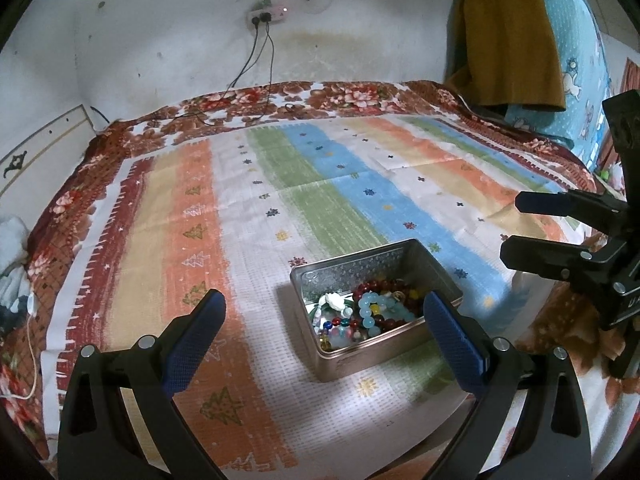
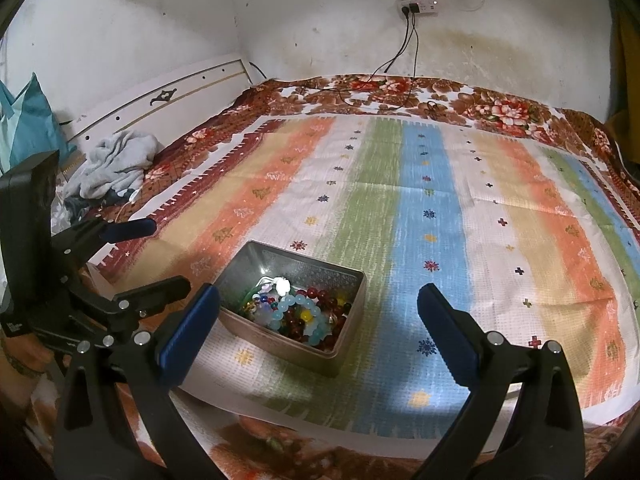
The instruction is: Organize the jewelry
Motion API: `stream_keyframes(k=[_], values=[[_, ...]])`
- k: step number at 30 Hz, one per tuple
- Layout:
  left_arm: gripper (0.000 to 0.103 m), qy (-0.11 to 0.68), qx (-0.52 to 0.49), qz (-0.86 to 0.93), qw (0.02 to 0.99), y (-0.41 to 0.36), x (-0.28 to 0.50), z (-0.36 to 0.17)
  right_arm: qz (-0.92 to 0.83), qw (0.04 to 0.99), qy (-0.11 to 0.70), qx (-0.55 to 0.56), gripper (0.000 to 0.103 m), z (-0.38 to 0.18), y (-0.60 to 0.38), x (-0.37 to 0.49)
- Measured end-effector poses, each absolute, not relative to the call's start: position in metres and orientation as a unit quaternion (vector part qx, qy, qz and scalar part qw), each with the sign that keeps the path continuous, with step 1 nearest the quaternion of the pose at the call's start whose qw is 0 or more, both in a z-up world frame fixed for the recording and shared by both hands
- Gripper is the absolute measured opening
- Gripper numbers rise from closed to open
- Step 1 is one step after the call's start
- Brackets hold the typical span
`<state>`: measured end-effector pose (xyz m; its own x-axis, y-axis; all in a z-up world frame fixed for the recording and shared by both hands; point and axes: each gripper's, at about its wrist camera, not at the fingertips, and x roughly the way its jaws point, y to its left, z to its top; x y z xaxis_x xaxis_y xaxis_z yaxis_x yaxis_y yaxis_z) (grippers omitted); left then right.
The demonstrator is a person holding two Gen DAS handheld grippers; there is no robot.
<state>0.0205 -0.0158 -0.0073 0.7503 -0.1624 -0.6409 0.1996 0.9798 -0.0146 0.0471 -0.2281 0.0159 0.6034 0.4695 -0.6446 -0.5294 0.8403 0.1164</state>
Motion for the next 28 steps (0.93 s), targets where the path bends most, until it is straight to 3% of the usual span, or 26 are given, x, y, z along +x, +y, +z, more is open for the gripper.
stream_keyframes(k=[28], values=[[0.097,0.359,0.026,-0.102,0.927,-0.0167,0.0235,-0.0123,0.278,0.894,0.349,-0.045,0.098,0.0171,-0.2259,0.0471]])
